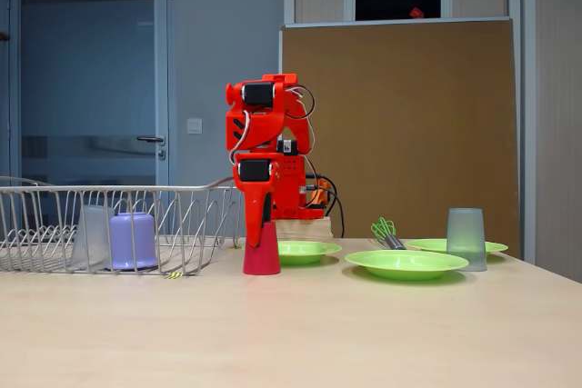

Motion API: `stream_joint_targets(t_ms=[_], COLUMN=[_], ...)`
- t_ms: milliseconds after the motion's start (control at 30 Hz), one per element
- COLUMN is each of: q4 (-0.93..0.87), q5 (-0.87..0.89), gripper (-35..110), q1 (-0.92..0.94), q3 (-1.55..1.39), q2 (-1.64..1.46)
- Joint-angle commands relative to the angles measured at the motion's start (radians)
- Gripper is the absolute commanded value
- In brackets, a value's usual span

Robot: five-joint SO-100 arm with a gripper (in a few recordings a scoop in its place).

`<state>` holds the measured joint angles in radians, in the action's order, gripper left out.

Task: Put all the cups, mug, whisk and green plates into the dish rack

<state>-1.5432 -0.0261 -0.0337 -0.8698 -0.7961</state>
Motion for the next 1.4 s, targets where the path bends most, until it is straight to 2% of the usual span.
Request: stream_joint_targets(t_ms=[0, 200, 433, 600, 767, 1033, 1367], q4=[-0.055, -0.101, -0.107, -0.109, -0.124, -0.072, 0.0], q5=[0.0, -0.051, -0.14, -0.259, -0.367, -0.456, -0.448], gripper=[17, 17, 17, 16, 16, 17, 18], q1=[-0.029, -0.074, -0.058, 0.035, 0.206, 0.405, 0.419], q3=[0.067, 0.141, 0.083, 0.04, 0.029, 0.003, -0.032], q2=[-0.035, -0.124, -0.362, -0.537, -0.624, -0.476, -0.275])
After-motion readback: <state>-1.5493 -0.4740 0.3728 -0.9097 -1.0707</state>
